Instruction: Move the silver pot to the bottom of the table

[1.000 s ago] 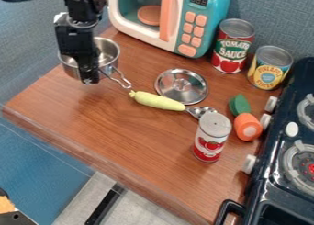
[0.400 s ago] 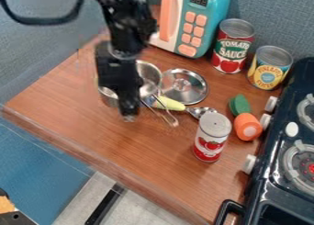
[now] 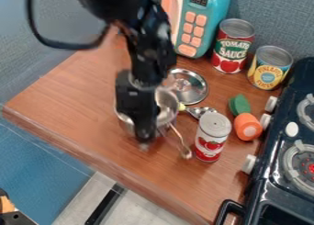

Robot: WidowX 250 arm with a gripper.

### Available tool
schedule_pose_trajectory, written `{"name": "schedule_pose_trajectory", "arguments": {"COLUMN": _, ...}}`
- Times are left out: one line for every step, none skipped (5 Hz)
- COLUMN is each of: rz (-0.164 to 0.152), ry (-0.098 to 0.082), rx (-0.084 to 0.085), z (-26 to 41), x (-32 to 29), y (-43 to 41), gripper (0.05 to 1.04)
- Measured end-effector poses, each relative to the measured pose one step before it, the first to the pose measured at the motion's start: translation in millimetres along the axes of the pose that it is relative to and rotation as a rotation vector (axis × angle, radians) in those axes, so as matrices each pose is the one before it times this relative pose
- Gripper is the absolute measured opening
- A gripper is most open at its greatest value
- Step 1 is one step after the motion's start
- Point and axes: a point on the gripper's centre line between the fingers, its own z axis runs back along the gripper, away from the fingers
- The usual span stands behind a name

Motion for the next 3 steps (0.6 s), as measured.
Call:
{"name": "schedule_pose_trajectory", "arguments": {"rz": 0.0049, "ry": -0.0369, "rx": -0.0017, "z": -11.45, "x": 2.08, "y": -3.88, "gripper": 0.078}}
{"name": "schedule_pose_trajectory", "arguments": {"rz": -0.0039, "ry": -0.0407, "rx": 0.0170, "z": -10.05, "x": 4.42, "y": 2.86, "gripper": 0.078}}
{"name": "schedule_pose_trajectory", "arguments": {"rz": -0.0090, "ry": -0.0176, "rx": 0.0036, "z": -3.51, "x": -1.16, "y": -0.42, "gripper": 0.099}}
